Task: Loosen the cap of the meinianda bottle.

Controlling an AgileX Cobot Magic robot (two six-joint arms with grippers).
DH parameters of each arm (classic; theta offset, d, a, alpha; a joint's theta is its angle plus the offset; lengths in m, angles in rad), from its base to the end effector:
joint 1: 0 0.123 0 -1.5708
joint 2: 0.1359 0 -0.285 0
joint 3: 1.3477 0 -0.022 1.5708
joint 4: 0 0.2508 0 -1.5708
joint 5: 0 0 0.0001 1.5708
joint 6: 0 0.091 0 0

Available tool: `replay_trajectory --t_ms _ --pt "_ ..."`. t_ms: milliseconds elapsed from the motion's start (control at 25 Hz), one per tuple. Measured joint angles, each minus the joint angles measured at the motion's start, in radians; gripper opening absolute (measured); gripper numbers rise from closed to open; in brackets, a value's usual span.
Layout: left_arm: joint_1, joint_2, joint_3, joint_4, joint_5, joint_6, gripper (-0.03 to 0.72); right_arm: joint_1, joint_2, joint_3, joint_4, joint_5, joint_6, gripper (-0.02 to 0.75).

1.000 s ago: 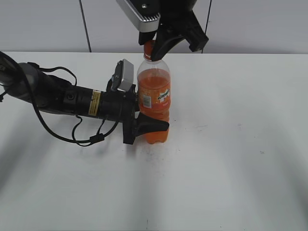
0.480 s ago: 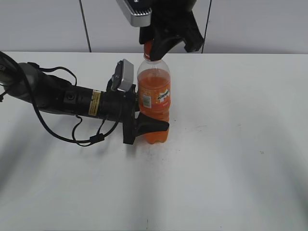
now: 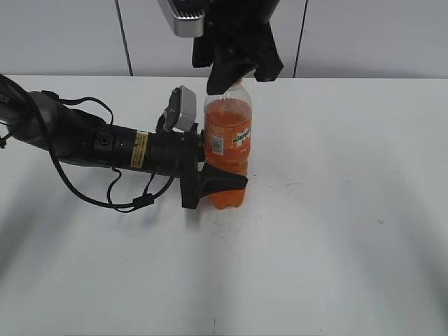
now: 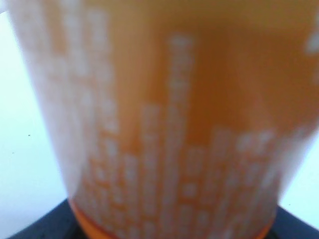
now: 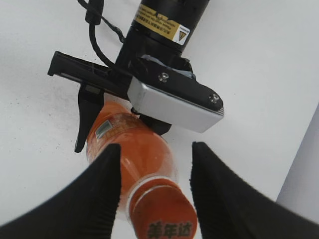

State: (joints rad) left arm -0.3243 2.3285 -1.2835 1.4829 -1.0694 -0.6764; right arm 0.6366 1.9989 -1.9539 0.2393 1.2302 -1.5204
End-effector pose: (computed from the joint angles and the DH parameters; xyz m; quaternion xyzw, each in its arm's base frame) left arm 0.3684 -0.2076 0.0773 0.5616 0.5992 -0.3978 0.4091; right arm 0.3383 0.2754 0.3144 -0.8506 0.4763 0.0259 0.2212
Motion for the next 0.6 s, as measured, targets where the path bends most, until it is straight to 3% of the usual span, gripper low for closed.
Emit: replay_trajectory --t_ms 200,600 --pt "0.0 0.0 0.0 0.0 0.0 -0.001 0.395 0.0 0.0 -0.006 0.001 0.0 0.104 0.386" --pt "0.0 0.0 0.0 0.0 0.0 -0.001 0.395 0.0 0.0 -0.115 0.007 0.0 0.823 0.407"
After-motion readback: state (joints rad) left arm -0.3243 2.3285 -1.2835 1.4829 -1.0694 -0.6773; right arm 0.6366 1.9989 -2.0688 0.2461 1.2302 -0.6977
